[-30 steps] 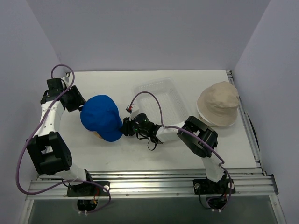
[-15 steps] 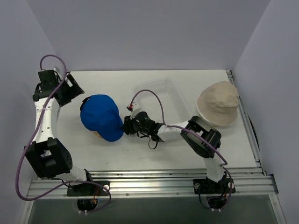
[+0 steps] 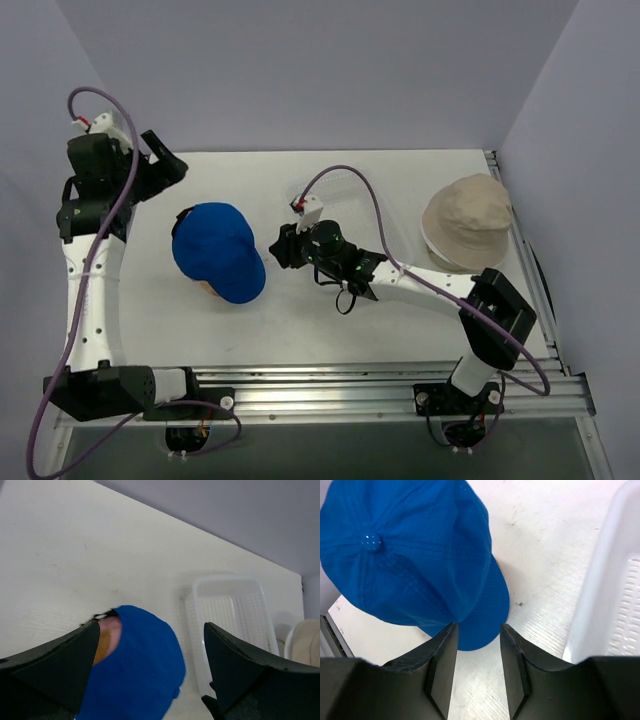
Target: Stack the hats
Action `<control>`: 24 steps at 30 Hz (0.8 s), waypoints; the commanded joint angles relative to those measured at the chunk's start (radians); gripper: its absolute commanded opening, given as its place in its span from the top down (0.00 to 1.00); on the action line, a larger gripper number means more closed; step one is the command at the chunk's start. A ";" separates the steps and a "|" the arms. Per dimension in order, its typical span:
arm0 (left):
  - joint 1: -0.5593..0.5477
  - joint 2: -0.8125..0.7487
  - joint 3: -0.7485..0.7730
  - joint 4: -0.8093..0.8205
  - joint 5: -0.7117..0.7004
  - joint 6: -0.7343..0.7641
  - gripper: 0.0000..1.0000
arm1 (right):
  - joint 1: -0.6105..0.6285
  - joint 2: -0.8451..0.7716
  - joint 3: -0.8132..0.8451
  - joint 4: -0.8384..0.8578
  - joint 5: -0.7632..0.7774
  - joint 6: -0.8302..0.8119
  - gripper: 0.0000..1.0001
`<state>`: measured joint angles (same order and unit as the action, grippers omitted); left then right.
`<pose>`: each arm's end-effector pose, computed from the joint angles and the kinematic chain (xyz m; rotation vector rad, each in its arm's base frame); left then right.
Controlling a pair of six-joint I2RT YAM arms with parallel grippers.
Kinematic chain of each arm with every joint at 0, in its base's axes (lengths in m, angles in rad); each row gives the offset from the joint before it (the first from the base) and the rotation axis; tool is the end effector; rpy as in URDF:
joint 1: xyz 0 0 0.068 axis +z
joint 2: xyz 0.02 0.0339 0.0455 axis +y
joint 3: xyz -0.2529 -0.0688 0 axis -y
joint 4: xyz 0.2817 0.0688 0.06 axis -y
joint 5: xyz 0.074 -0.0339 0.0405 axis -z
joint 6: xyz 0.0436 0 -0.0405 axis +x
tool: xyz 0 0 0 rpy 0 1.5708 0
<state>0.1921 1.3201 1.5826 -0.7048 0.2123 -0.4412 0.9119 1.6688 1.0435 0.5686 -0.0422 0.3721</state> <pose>0.3150 0.0519 0.4396 -0.4989 1.9596 -0.3719 0.2591 0.3377 0.2423 -0.4936 1.6552 1.0062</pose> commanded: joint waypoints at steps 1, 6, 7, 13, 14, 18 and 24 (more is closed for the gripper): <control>-0.225 -0.087 -0.010 0.005 -0.083 0.019 0.06 | 0.012 -0.115 0.036 -0.154 0.109 -0.024 0.64; -0.485 -0.177 -0.090 0.093 -0.191 0.033 0.06 | 0.038 -0.311 0.039 -0.346 0.260 0.019 0.15; -0.520 -0.199 -0.108 0.096 -0.203 0.045 0.06 | 0.048 -0.345 0.035 -0.372 0.327 0.030 0.10; -0.690 -0.263 -0.206 0.186 -0.212 0.053 0.06 | 0.050 -0.494 0.087 -0.579 0.485 0.041 0.00; -0.706 -0.272 -0.245 0.224 -0.212 0.050 0.06 | 0.053 -0.497 0.105 -0.614 0.501 0.034 0.00; -0.763 -0.324 -0.340 0.310 -0.154 0.058 0.06 | 0.051 -0.523 0.119 -0.627 0.554 0.050 0.00; -0.766 -0.400 -0.469 0.427 -0.083 0.016 0.06 | 0.053 -0.598 0.015 -0.515 0.663 0.054 0.00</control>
<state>-0.5686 0.9710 1.1397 -0.4198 0.0872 -0.4110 0.9630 1.1168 1.0924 0.0059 0.4999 0.4149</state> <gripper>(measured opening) 0.938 0.996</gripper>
